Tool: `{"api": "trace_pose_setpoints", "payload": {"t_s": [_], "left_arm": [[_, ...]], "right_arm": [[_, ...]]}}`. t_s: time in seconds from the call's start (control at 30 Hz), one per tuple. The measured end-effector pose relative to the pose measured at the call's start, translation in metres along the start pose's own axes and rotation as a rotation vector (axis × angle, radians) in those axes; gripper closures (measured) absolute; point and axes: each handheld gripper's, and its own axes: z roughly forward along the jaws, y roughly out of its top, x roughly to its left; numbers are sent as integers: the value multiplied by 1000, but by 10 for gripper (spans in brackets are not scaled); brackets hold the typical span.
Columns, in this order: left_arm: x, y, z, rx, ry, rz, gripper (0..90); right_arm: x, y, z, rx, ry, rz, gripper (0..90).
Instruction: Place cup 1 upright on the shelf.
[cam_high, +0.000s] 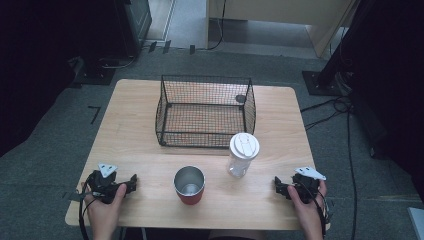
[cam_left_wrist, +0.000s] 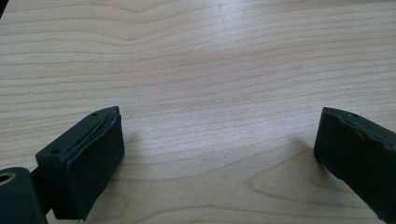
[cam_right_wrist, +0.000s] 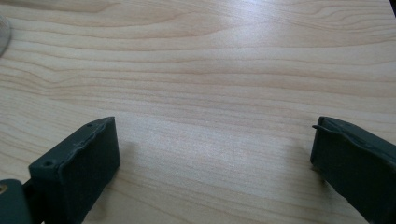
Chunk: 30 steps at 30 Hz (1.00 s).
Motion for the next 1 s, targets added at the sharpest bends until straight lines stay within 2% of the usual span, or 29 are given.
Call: {"api": "trace_pose_setpoints", "payload": {"t_s": [0.2,0.23,0.3,0.33,0.4,0.43,0.5,0.53,0.6,0.63,0.73,0.77,0.83,1.0], "left_arm": [[-2,0,-2,11,11,-9,19],[-2,-2,-4,22,4,-8,19],[-2,-2,-6,11,-8,-18,19],[-4,-1,-13,-15,-43,-29,19],[-9,0,-20,-38,-70,-15,19],[-9,0,-20,-38,-70,-15,19],[-21,2,-31,-67,-133,16,19],[-21,2,-31,-67,-133,16,19],[-35,2,-41,-87,-176,58,19],[-35,2,-41,-87,-176,58,19],[-54,3,-53,-117,-231,95,19],[-54,3,-53,-117,-231,95,19],[-63,5,-58,-128,-254,119,19],[-82,9,-72,-153,-326,174,19]], "right_arm": [[0,0,0,0,0,0,10],[0,0,0,0,0,1,9],[0,0,0,0,0,0,8],[0,0,0,1,0,1,8],[0,0,0,1,0,0,8],[0,0,0,1,0,0,8],[0,1,1,2,-2,2,1],[0,1,1,2,-2,2,1],[1,1,1,4,0,1,0],[1,1,1,4,0,1,0],[1,1,1,4,4,-3,0],[1,1,1,4,4,-3,0],[2,1,1,5,6,-4,0],[2,1,2,6,8,-5,0]]}}
